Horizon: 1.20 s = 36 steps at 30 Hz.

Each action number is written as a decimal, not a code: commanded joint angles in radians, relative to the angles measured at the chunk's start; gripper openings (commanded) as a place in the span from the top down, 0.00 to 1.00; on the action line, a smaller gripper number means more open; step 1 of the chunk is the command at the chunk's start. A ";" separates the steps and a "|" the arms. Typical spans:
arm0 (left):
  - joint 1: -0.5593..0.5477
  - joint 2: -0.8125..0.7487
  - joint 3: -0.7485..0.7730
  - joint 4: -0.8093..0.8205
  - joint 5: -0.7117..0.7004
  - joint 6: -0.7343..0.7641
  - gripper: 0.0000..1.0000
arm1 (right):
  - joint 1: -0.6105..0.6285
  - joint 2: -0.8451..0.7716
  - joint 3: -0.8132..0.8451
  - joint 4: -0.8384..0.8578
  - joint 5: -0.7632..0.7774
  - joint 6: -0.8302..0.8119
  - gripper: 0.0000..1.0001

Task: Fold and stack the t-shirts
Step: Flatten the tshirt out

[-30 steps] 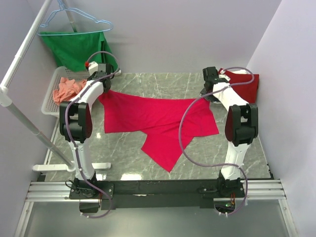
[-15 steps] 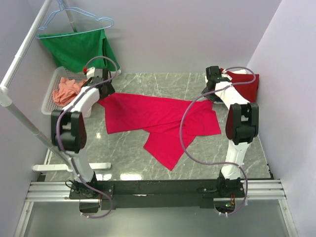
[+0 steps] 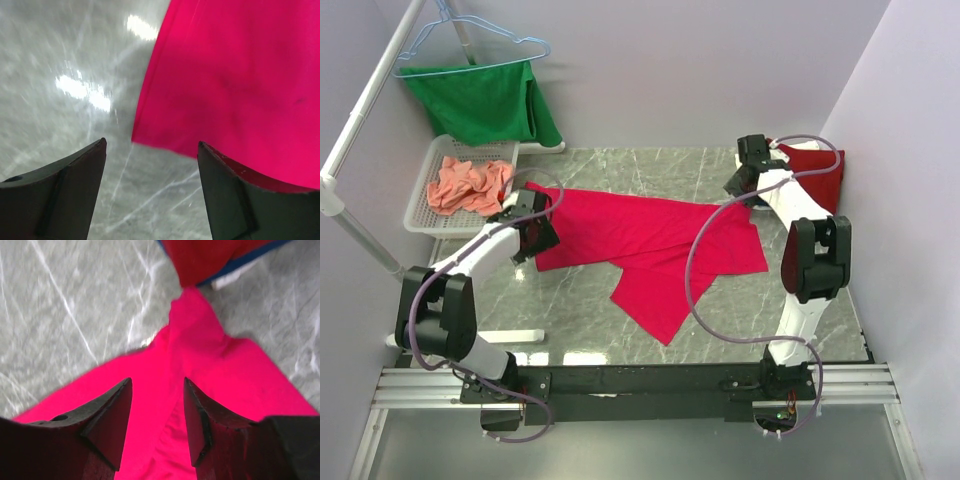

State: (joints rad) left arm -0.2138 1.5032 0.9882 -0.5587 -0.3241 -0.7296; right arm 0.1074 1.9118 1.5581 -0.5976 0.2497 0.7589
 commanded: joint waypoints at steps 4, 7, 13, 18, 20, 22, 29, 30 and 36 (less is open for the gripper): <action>-0.015 0.043 -0.065 0.069 0.020 -0.097 0.28 | 0.040 -0.115 -0.090 0.024 -0.007 -0.009 0.47; -0.015 0.080 -0.065 0.092 0.014 -0.105 0.30 | 0.041 -0.128 -0.119 0.019 -0.009 -0.007 0.48; -0.019 0.135 -0.037 0.072 0.010 -0.126 0.38 | 0.041 -0.158 -0.159 0.019 -0.004 -0.003 0.48; -0.019 0.149 -0.033 0.051 -0.012 -0.139 0.44 | 0.041 -0.162 -0.168 0.013 -0.006 0.005 0.49; -0.019 0.160 -0.031 0.046 -0.012 -0.140 0.49 | 0.041 -0.160 -0.170 0.010 -0.009 0.008 0.49; -0.019 0.167 -0.026 0.042 -0.009 -0.145 0.56 | 0.041 -0.157 -0.168 0.004 -0.010 0.013 0.50; -0.021 0.095 -0.003 -0.004 -0.079 -0.136 0.99 | 0.041 -0.172 -0.179 -0.024 0.003 0.023 0.51; -0.021 0.082 0.004 -0.015 -0.093 -0.133 0.99 | 0.041 -0.177 -0.187 -0.027 0.006 0.025 0.51; -0.021 -0.024 0.105 -0.119 -0.264 -0.131 0.99 | 0.037 -0.227 -0.239 -0.083 0.080 0.043 0.49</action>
State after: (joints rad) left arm -0.2344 1.5787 0.9955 -0.6048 -0.4175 -0.8600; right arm 0.1482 1.7741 1.3460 -0.6273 0.2504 0.7769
